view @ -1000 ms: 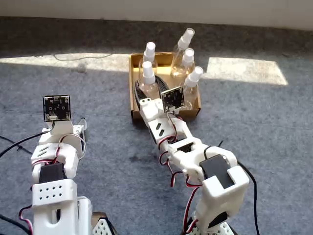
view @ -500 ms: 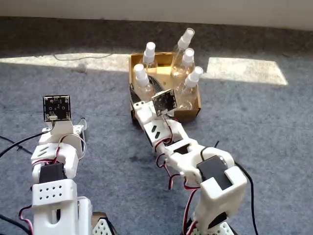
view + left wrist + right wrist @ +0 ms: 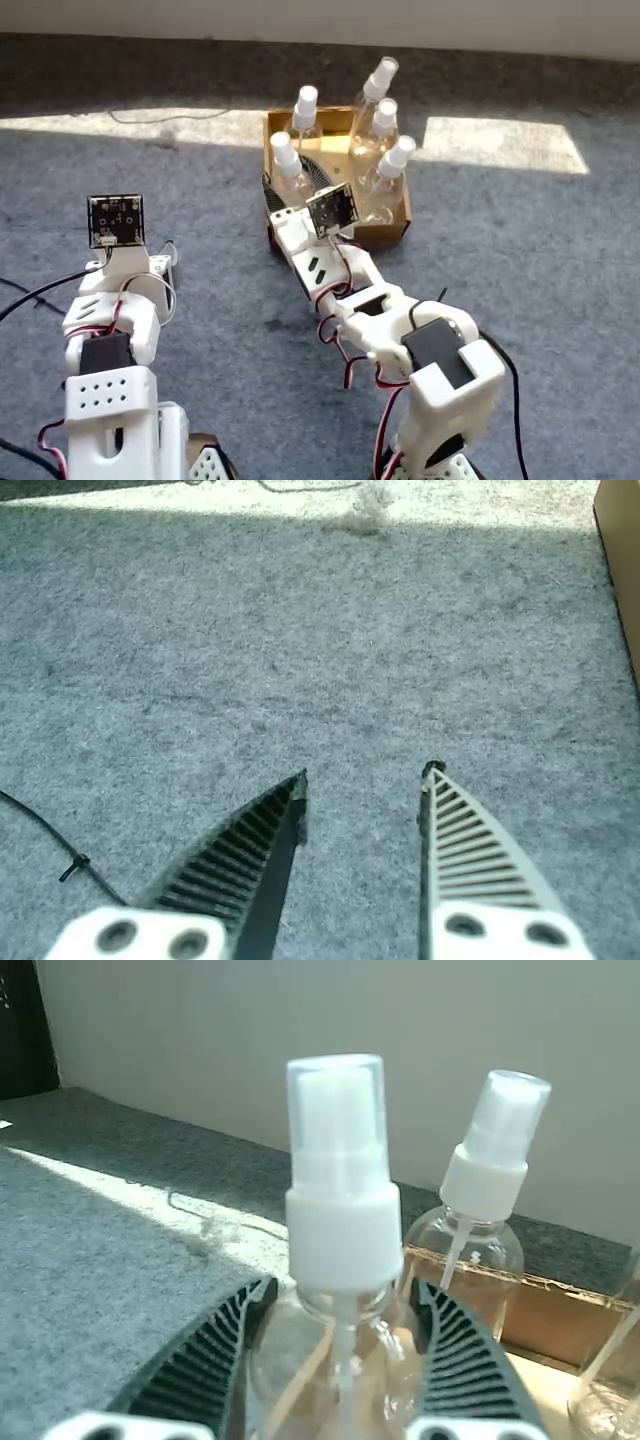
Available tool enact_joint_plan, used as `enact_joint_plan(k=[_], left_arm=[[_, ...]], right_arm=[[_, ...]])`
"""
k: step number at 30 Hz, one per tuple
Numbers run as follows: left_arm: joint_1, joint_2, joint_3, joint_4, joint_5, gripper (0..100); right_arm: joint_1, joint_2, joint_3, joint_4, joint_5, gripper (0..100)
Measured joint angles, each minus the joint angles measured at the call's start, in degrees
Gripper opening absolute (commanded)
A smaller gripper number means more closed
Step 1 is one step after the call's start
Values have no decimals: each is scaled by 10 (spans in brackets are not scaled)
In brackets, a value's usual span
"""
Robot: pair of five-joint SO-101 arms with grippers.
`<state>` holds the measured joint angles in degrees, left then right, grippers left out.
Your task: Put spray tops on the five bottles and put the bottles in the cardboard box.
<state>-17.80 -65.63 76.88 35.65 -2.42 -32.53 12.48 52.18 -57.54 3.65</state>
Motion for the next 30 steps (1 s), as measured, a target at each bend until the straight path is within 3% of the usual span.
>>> enact_joint_plan(k=[23,30], left_arm=[[0,0,0,0,0,182],[0,0,0,0,0,182]], right_arm=[[0,0,0,0,0,136],[0,0,0,0,0,250]])
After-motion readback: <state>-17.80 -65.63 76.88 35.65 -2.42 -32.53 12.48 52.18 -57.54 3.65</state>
